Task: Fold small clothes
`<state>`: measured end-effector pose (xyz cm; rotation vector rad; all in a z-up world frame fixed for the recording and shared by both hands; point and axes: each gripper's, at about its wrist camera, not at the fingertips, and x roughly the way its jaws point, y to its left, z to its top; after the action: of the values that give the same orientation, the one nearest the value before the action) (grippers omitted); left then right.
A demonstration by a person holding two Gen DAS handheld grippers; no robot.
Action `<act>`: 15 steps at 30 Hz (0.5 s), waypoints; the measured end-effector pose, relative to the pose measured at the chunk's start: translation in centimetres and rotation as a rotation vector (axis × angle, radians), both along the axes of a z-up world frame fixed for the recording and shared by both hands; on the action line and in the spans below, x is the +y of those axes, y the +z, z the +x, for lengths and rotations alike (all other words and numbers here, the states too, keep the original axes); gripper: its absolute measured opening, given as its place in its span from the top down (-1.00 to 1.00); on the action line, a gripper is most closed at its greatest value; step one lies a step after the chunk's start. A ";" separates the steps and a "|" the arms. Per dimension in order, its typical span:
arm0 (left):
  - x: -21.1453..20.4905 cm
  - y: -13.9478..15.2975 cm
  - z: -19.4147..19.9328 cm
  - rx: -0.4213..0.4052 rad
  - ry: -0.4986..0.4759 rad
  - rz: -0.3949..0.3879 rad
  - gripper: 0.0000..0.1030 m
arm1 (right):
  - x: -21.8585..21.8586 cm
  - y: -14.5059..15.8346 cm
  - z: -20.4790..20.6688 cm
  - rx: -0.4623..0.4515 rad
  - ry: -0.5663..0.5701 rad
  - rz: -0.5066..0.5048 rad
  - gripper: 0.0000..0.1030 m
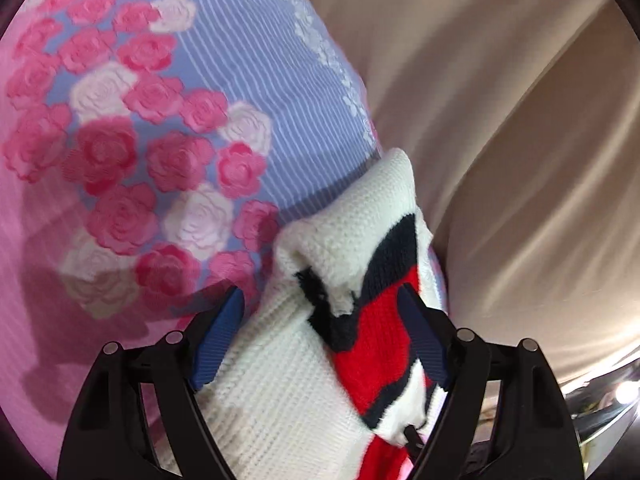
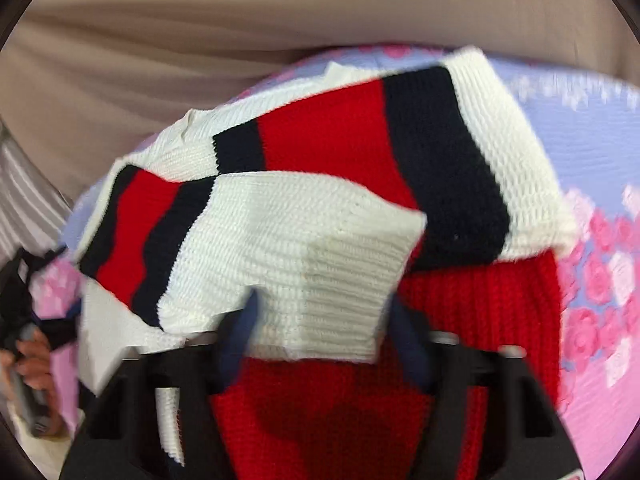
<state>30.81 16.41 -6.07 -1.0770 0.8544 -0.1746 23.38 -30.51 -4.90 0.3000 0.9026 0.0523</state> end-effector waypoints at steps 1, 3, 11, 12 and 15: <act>-0.3 0.3 0.2 0.000 -0.015 -0.023 -0.45 | 0.3 0.5 0.1 -0.003 0.019 0.007 0.65; -0.4 0.8 -0.4 -0.028 -0.026 -0.066 -0.46 | 0.2 1.5 0.5 -0.022 0.037 0.022 0.70; -1.7 0.9 2.1 0.024 -0.101 0.009 0.26 | 1.4 9.3 -0.3 -0.248 0.159 -0.030 0.82; -1.9 0.9 1.8 0.015 -0.111 -0.039 0.26 | 1.5 10.8 -0.6 -0.309 0.181 -0.050 0.82; -2.9 2.5 1.2 -0.052 -0.109 0.073 0.27 | 1.0 14.3 -1.9 -0.444 0.214 -0.041 0.82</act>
<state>32.05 13.46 -3.57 -0.9550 0.8670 -0.2597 21.46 -29.52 9.44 0.1426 0.4899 0.2871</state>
